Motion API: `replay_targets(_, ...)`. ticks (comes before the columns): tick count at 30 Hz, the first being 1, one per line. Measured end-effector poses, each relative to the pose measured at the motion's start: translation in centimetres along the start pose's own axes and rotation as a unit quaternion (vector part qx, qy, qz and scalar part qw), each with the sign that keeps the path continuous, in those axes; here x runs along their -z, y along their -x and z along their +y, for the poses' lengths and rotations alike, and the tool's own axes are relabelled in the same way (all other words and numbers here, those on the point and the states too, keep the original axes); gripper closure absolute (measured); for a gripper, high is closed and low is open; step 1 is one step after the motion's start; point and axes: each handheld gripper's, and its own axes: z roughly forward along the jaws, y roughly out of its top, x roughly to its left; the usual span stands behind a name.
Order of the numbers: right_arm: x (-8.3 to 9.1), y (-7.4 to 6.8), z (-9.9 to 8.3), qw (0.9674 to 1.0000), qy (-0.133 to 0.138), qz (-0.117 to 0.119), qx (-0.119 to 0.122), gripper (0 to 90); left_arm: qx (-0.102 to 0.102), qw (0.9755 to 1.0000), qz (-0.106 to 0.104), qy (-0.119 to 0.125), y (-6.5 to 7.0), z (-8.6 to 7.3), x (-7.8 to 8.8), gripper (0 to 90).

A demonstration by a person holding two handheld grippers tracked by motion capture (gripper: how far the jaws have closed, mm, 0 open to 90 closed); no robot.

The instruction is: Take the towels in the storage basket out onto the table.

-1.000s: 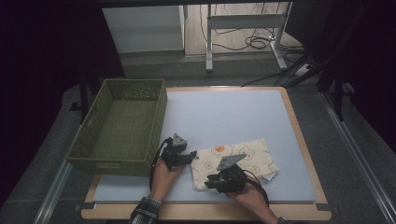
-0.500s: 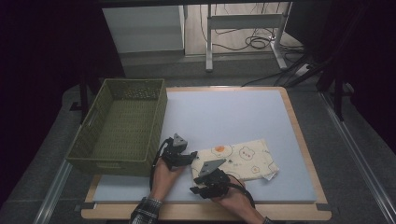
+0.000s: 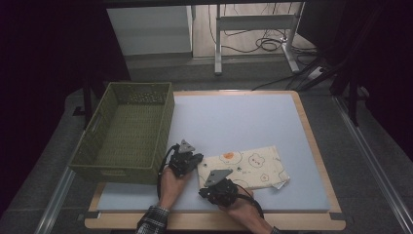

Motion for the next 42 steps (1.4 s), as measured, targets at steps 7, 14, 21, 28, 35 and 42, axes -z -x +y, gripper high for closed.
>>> replay_targets(7, 1.2, 0.3, 0.5, 0.9992, 0.035, 0.016, -0.009, 86.2, -0.007, 0.9996, 0.002, 0.027, 0.4, 0.8, 1.2, 85.9)
replay_targets(14, 3.1, 1.3, 0.0, 0.9982, 0.053, 0.015, -0.025, 86.2, -0.023, 0.9989, -0.004, 0.041, 0.6, 1.6, 1.1, 85.9)
replay_targets(21, 4.9, 2.3, -1.2, 0.9973, 0.065, 0.001, -0.034, 86.2, -0.051, 0.9973, -0.019, 0.05, 1.5, 3.1, 0.3, 86.2)
replay_targets(28, 6.9, 3.5, -2.5, 0.9957, 0.077, -0.017, -0.049, 86.2, -0.074, 0.9952, -0.035, 0.055, 3.2, 5.5, -1.1, 86.3)
replay_targets(35, 9.0, 5.1, -4.9, 0.9924, 0.085, -0.043, -0.078, 86.1, -0.095, 0.9928, -0.053, 0.051, 5.1, 7.6, -4.0, 86.3)
replay_targets(42, 11.3, 6.6, -7.0, 0.9872, 0.102, -0.067, -0.103, 86.1, -0.101, 0.9911, -0.071, 0.05, 6.4, 9.0, -5.9, 86.3)
